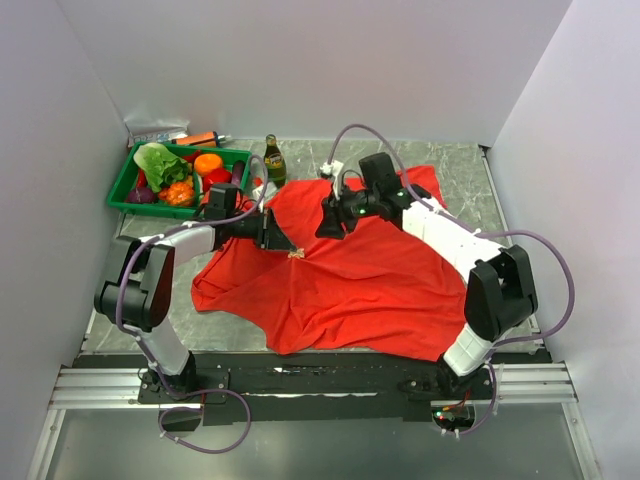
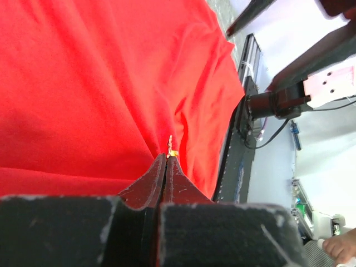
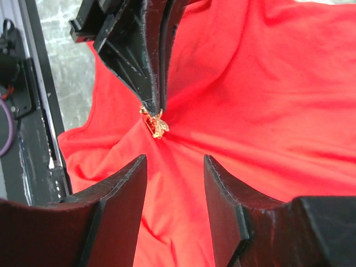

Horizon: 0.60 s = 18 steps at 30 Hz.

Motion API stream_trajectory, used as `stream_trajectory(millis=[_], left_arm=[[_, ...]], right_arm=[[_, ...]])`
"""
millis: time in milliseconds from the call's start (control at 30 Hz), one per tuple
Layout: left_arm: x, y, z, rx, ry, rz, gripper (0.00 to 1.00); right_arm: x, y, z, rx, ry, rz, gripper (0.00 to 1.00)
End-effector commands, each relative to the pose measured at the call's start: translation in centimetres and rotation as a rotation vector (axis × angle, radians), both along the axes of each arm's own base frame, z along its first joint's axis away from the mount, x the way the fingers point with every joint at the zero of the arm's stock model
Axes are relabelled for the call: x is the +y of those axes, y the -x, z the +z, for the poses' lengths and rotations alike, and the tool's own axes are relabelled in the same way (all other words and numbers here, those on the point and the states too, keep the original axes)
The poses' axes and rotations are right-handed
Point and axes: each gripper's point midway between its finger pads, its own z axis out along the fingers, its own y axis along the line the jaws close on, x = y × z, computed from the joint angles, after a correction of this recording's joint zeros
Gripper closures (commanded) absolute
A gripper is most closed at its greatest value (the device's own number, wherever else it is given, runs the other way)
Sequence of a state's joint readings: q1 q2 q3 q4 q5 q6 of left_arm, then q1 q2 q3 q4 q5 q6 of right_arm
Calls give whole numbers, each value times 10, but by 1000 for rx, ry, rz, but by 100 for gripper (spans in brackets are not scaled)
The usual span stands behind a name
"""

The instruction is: Remove the brooch from the garment

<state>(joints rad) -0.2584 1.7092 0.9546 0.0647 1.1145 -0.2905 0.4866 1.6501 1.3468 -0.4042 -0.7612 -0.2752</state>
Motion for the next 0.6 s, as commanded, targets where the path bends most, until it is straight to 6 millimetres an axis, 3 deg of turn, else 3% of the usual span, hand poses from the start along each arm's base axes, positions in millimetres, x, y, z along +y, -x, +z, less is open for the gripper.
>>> stream_trajectory(millis=[0,133,400,533,567], left_arm=[[2,2,26,-100,-18,-46,99],[18,-7,25,-303,-186,-98,99],[73,-15,51,-572,-530,-1,99],[88,-8,48,-556,-591,77,99],[87,-17,56,-596,-568,128,99]], right_arm=[[3,17,-24,-2,34,49,48],[5,23,-49,-4,113,71,49],[-31,29,-112,8,365,40,51],[-40,32,-123,20,410,36,57],[-40,34,-124,30,409,44,59]])
